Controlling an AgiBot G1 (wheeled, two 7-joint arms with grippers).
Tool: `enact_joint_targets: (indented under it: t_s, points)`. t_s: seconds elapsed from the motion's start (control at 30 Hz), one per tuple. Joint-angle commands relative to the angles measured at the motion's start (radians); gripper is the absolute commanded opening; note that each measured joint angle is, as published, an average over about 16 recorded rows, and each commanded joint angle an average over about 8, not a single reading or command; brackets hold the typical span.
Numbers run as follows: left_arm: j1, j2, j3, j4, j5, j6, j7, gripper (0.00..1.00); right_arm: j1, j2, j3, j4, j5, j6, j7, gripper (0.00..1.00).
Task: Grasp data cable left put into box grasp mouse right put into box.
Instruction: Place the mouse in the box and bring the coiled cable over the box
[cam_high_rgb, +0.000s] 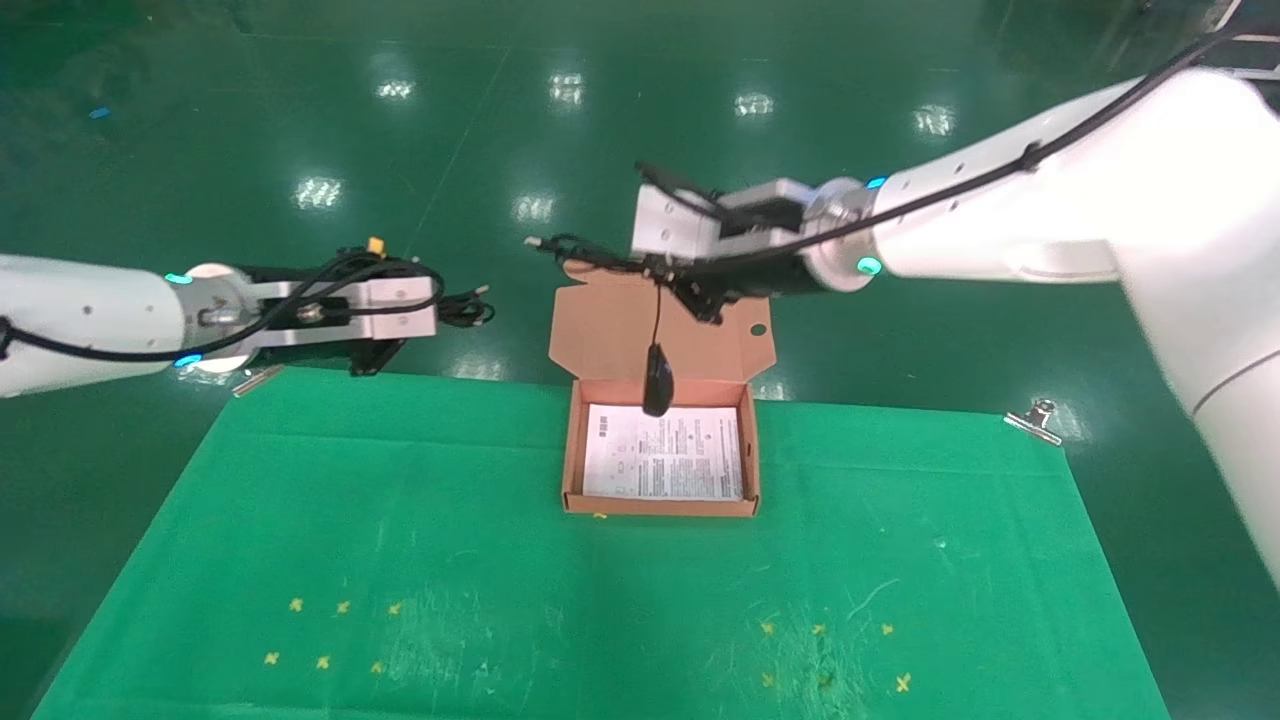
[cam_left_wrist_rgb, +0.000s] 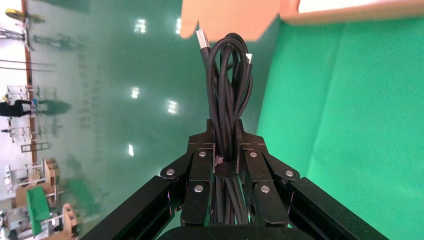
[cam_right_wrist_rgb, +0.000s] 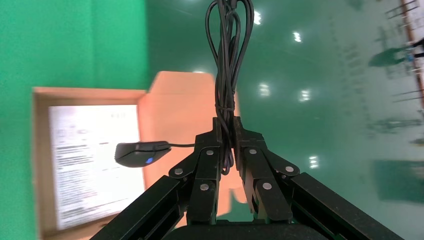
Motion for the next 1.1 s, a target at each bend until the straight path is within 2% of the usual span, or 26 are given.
enact_joint_targets:
  t_s: [0.03,0.43,0.87,1.1]
  points:
    - [0.008,-0.014,0.001,-0.019,0.013,0.012,-0.028,0.00,-0.012,-0.004,-0.012,-0.002,0.011,0.000,-0.002,0.00]
    - [0.025,-0.055,0.009,-0.103,0.101,0.068,-0.158,0.00,-0.085,-0.007,-0.140,0.038,0.130,0.058,0.092,0.00]
    - [0.033,-0.060,0.010,-0.133,0.120,0.075,-0.188,0.00,-0.122,-0.006,-0.236,-0.097,0.211,0.126,0.202,0.01]
    - [0.034,-0.061,0.010,-0.137,0.123,0.076,-0.191,0.00,-0.112,-0.008,-0.287,-0.132,0.208,0.119,0.225,0.89]
